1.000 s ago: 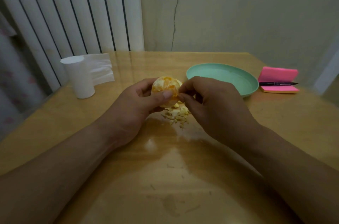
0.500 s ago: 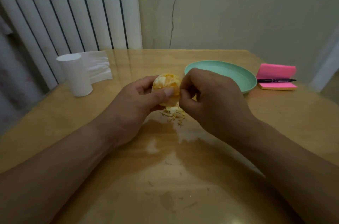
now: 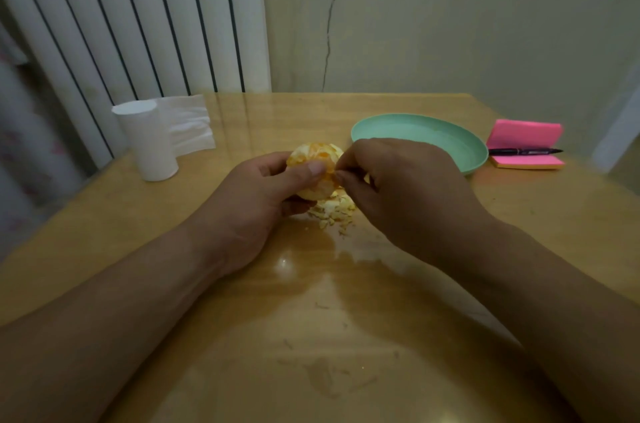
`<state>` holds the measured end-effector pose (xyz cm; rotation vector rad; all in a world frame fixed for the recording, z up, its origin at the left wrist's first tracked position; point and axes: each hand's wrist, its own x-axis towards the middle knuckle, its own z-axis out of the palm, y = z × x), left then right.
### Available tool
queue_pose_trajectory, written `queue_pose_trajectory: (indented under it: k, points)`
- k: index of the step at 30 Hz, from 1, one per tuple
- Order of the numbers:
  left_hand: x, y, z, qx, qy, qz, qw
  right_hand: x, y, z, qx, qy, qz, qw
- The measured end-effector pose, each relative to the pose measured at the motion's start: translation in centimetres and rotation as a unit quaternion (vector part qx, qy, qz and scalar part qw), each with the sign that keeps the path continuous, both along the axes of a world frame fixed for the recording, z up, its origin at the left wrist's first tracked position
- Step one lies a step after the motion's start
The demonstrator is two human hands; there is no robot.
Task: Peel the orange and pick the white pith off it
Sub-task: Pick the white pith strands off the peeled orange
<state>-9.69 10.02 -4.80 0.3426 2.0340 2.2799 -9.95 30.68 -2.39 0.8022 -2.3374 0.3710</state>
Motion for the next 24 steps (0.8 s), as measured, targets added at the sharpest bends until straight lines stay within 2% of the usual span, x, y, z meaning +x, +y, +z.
queue_pose_trajectory:
  k: [5, 11, 17, 20, 24]
  points:
    - [-0.1, -0.1, 0.0, -0.023, 0.007, 0.011, 1.000, 0.1, -0.2, 0.2, 0.036, 0.021, -0.010, 0.999]
    - [-0.1, 0.0, 0.1, -0.056, 0.030, 0.018, 0.998, 0.2, -0.4, 0.0, -0.002, 0.031, 0.001, 1.000]
    - [-0.1, 0.1, 0.0, -0.046, 0.040, 0.004, 0.998, 0.0, -0.4, -0.2, -0.045, 0.035, 0.007, 0.998]
    - [-0.1, 0.1, 0.0, -0.008, 0.015, -0.008, 1.000, 0.1, -0.2, -0.4, -0.089, 0.013, 0.018, 0.996]
    - [-0.3, -0.2, -0.2, 0.018, -0.011, -0.032, 0.999, -0.1, 0.1, -1.0, -0.184, -0.067, 0.045, 0.980]
